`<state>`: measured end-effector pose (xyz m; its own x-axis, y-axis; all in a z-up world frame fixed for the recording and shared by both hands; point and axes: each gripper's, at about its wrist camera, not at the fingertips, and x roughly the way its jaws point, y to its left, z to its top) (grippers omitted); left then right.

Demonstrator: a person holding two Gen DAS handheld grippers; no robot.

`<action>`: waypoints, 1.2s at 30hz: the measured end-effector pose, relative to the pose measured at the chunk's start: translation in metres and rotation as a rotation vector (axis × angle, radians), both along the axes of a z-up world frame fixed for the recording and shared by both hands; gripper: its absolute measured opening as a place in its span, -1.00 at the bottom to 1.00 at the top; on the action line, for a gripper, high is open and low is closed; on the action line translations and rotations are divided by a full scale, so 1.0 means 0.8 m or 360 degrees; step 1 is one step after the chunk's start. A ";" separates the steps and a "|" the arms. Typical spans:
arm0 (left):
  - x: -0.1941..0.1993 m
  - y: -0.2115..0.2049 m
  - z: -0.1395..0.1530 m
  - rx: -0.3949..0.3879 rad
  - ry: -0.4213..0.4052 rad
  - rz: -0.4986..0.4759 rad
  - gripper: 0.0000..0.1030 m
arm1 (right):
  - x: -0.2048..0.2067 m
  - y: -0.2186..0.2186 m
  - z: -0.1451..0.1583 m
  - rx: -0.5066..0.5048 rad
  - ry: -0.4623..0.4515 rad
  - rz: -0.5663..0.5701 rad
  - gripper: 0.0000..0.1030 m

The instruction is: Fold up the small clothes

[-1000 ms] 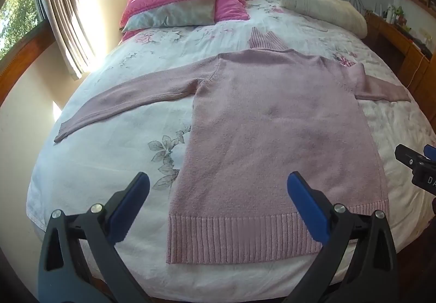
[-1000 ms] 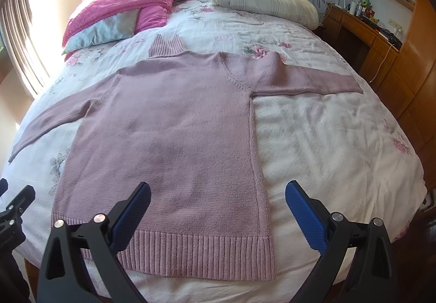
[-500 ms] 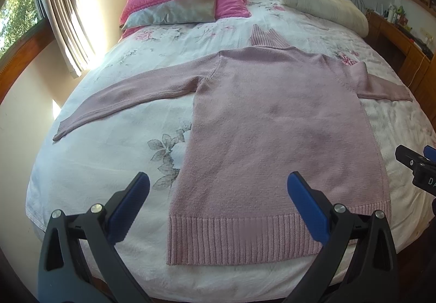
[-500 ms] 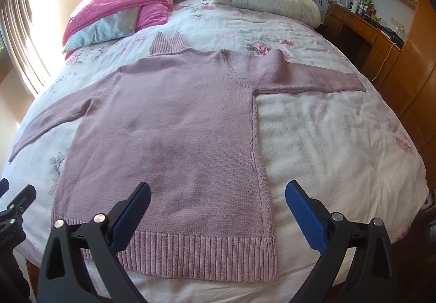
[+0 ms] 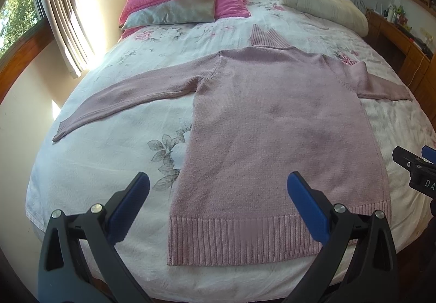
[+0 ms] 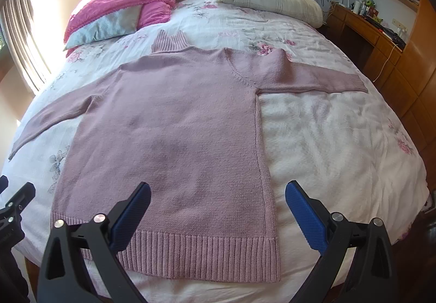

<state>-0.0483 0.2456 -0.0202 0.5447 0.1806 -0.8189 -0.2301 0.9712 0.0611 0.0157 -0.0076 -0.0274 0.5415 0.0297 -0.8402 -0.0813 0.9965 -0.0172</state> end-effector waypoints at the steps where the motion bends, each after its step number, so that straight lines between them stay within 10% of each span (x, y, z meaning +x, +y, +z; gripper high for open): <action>1: 0.000 0.000 0.000 -0.0001 -0.0001 0.0000 0.94 | 0.000 0.000 0.000 -0.0001 0.0001 0.0000 0.93; 36: 0.011 0.002 -0.005 0.0009 0.0016 -0.0007 0.94 | 0.007 0.005 0.001 0.0004 0.0010 0.0004 0.93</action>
